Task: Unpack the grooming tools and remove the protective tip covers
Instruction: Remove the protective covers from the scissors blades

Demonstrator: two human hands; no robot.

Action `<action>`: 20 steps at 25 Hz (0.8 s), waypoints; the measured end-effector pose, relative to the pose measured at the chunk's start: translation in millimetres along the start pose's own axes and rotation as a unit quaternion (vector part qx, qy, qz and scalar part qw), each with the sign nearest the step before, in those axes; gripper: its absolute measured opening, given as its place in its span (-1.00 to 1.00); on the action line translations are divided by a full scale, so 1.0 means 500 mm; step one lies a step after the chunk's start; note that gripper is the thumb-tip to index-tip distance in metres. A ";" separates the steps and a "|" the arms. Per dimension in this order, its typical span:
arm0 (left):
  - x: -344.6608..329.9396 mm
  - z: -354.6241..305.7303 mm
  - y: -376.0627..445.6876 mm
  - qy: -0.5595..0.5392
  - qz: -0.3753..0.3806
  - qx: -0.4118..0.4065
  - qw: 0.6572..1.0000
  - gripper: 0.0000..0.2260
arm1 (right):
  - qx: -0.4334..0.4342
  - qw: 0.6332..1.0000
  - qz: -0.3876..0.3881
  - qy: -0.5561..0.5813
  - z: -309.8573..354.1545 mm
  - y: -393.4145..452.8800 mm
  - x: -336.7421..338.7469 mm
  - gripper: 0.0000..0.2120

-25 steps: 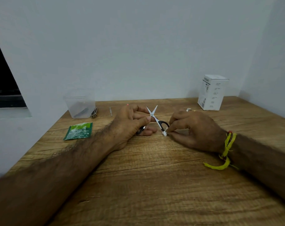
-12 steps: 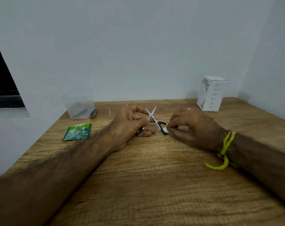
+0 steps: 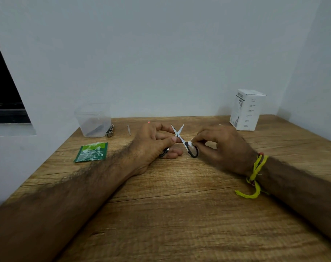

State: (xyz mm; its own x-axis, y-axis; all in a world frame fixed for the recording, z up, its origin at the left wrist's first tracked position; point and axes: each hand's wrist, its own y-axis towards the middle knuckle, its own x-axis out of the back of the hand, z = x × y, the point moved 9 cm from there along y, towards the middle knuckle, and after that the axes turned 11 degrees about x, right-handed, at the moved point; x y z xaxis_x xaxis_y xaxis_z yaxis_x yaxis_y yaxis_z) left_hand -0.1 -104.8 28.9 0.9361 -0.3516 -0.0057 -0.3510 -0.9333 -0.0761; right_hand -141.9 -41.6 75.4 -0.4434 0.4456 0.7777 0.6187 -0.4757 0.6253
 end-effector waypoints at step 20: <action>-0.006 -0.001 0.001 0.000 0.001 -0.003 1.000 -0.79 | 0.026 0.999 0.004 -0.046 0.026 0.004 0.002 -0.96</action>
State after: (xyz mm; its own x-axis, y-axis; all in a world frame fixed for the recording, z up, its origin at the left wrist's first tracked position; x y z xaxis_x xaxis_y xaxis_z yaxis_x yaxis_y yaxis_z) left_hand -2.9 -104.1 29.5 0.9357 -0.3527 -0.0051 -0.3521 -0.9333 -0.0705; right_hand -132.8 -32.1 76.5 -0.3778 0.5106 0.7723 0.6568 -0.4402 0.6123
